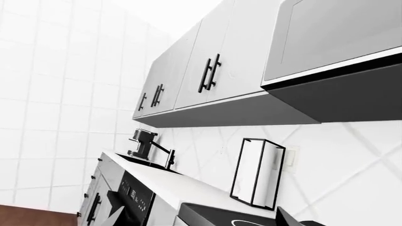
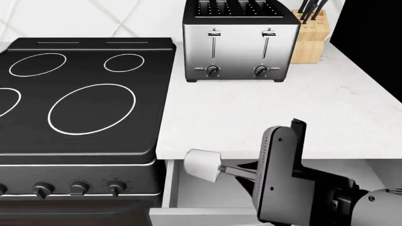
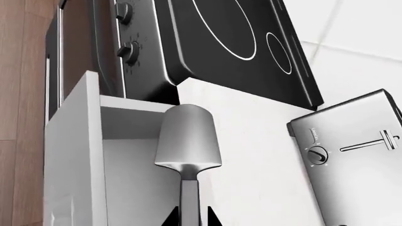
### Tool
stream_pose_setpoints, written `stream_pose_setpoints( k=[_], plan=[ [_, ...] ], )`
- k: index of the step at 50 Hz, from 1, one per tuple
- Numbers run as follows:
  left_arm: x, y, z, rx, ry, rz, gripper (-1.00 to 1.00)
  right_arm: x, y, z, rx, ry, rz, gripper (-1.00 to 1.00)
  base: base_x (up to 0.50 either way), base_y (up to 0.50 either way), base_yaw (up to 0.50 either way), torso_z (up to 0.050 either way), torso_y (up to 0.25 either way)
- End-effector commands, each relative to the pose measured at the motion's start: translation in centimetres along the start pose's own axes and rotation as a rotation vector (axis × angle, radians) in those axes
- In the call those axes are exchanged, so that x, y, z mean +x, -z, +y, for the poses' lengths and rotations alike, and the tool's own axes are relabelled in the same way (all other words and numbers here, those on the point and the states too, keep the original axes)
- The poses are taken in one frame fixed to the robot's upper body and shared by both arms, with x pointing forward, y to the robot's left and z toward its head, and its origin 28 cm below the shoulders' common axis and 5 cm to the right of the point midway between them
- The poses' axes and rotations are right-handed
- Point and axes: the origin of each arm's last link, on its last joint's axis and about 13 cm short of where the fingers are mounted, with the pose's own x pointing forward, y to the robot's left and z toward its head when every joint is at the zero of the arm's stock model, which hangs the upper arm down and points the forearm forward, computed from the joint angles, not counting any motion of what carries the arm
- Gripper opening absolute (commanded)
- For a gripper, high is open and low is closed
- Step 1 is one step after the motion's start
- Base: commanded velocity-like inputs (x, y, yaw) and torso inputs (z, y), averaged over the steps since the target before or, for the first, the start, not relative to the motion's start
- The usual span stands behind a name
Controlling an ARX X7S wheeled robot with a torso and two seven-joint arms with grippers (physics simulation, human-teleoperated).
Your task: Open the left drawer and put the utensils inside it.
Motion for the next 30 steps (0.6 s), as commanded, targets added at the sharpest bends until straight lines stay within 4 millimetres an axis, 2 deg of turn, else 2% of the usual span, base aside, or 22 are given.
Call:
stream_pose_setpoints(
  k=[1,20,30],
  plan=[
    [0.0,-0.1,0.0,0.0,0.001,-0.002,1.0,0.4,-0.1,-0.5,-0.032,0.014,0.041,-1.0,0.0,0.0,0.0,0.0,0.0],
    [0.0,0.1,0.0,0.003,0.004,0.003,1.0,1.8,0.7,0.7,-0.077,-0.071,0.112,-1.0,0.0,0.0,0.0,0.0,0.0],
    [0.0,0.1,0.0,0.003,0.005,0.004,1.0,2.5,0.7,0.7,-0.096,-0.091,0.135,-1.0,0.0,0.0,0.0,0.002,0.001]
  ],
)
